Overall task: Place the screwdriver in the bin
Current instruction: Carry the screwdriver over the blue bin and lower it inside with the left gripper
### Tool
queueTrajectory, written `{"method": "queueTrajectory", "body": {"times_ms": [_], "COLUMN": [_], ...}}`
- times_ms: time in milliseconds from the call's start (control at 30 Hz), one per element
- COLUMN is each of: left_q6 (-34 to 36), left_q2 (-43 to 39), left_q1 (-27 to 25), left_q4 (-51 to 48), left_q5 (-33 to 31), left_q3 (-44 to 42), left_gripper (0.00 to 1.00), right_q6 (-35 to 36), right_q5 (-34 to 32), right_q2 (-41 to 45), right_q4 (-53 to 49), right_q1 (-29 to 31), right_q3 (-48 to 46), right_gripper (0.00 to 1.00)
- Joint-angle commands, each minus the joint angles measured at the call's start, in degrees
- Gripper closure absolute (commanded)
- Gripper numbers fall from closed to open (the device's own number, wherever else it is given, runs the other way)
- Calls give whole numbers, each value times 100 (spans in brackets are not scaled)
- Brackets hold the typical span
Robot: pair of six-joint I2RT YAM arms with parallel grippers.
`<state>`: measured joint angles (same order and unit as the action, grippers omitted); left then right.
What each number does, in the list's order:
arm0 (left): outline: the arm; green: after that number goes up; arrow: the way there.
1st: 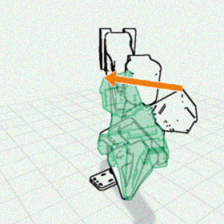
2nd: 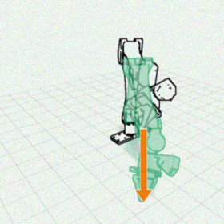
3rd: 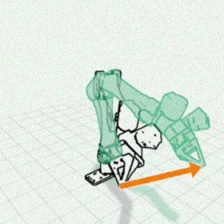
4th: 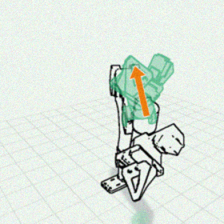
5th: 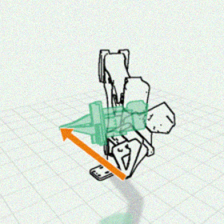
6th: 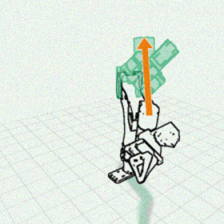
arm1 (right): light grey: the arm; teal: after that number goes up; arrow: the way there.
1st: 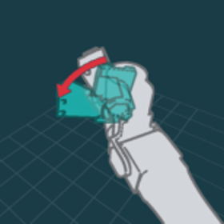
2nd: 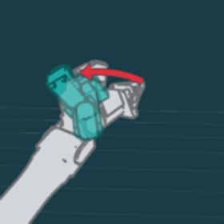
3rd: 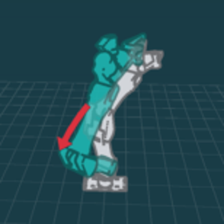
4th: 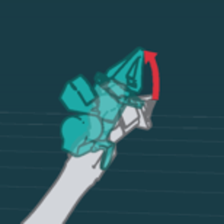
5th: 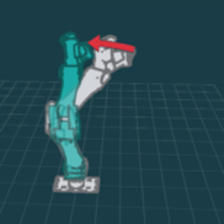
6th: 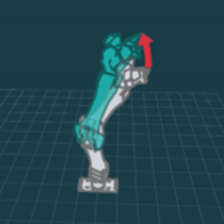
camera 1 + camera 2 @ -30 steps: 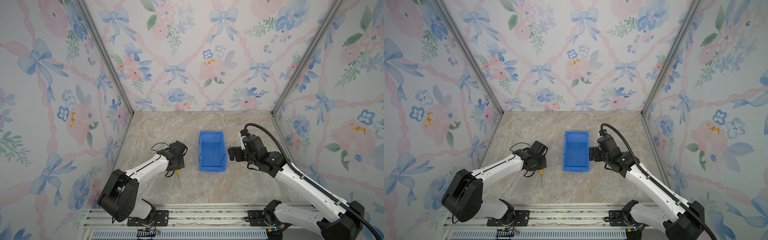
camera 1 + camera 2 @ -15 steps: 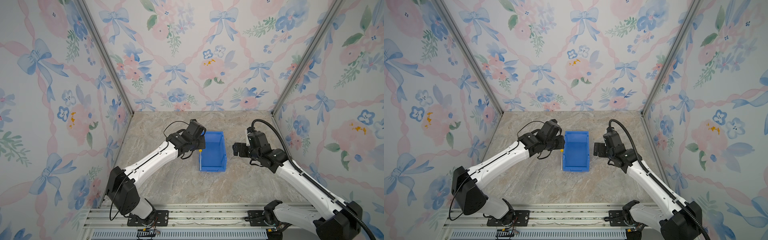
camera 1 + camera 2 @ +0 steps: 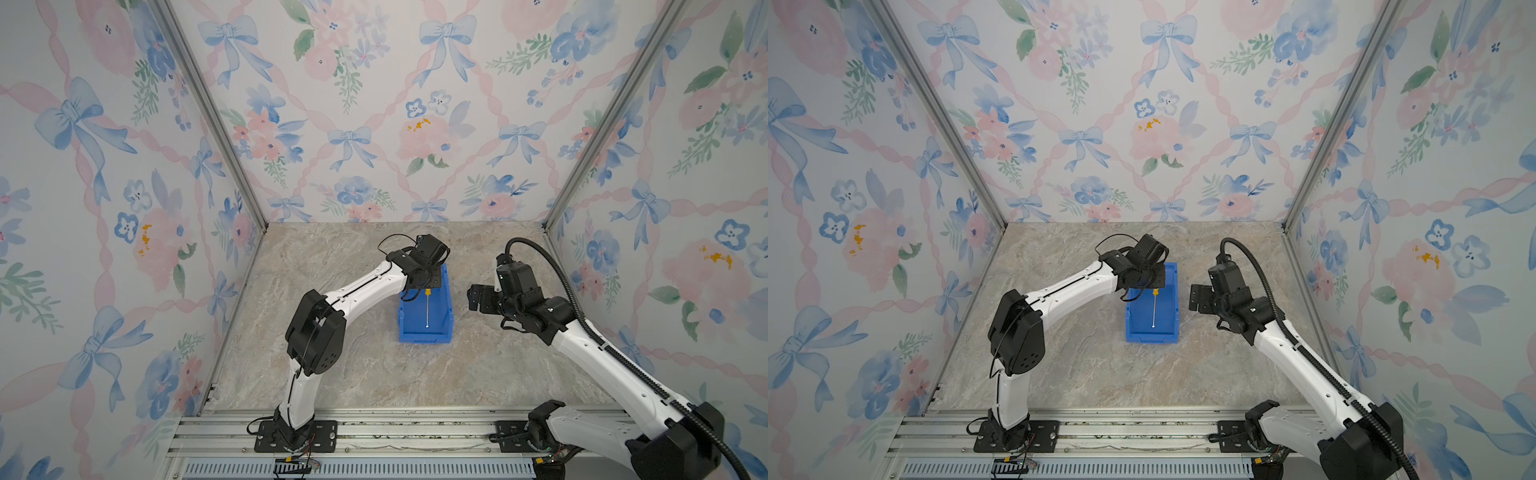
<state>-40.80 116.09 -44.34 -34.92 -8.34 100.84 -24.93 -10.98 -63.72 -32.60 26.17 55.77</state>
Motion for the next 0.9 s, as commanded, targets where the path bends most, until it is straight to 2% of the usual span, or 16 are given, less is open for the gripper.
{"method": "queueTrajectory", "body": {"times_ms": [0,867], "left_q6": [-117,-560], "left_q2": [124,1016], "left_q1": [86,-47], "left_q4": [-112,-85], "left_q5": [-161,-821], "left_q3": [91,95], "left_gripper": [100,100], "right_q6": [-82,-21], "right_q5": [-132,-159], "right_q2": [250,624], "right_q4": [-163,-251], "right_q1": [-91,-243], "right_q3": [-25,-245], "right_gripper": [3,3]}}
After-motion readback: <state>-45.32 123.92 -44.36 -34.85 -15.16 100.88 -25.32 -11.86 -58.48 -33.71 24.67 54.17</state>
